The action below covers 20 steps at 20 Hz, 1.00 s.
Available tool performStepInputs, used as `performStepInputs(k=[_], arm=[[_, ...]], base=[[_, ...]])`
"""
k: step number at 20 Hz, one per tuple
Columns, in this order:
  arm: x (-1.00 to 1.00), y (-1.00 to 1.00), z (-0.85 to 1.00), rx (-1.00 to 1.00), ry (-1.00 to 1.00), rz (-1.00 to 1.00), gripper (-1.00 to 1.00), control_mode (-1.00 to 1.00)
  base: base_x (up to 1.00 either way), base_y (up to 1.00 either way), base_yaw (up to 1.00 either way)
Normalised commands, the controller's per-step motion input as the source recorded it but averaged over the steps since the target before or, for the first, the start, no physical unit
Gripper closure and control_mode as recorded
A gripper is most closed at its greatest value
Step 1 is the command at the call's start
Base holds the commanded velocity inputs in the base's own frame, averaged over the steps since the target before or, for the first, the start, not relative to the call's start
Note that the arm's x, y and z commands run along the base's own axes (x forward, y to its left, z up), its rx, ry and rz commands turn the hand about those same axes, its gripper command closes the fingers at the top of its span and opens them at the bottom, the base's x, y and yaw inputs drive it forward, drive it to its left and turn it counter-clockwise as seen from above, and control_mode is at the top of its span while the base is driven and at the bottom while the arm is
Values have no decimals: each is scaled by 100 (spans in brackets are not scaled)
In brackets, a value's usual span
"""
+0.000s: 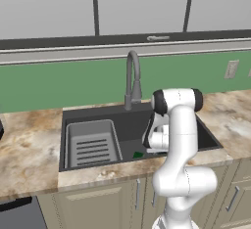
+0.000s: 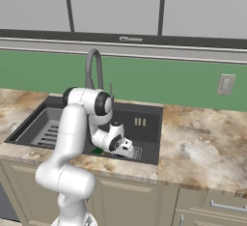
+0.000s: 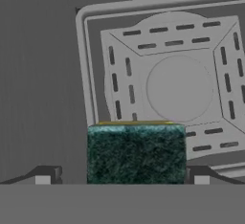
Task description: Pick up the sponge and sponge from the sink, and place them back in the cabinet, and close the cabinet doors.
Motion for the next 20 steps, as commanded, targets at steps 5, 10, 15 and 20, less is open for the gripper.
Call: performStepInputs(k=[5, 10, 15, 20], arm=[[3, 0, -22, 0, 0, 0, -100, -100], [0, 0, -32, 0, 0, 0, -100, -100], [0, 0, -10, 0, 0, 0, -100, -100], [0, 0, 0, 0, 0, 0, -100, -100]], base=[[0, 0, 0], [0, 0, 0], [0, 0, 0], [0, 0, 0]])
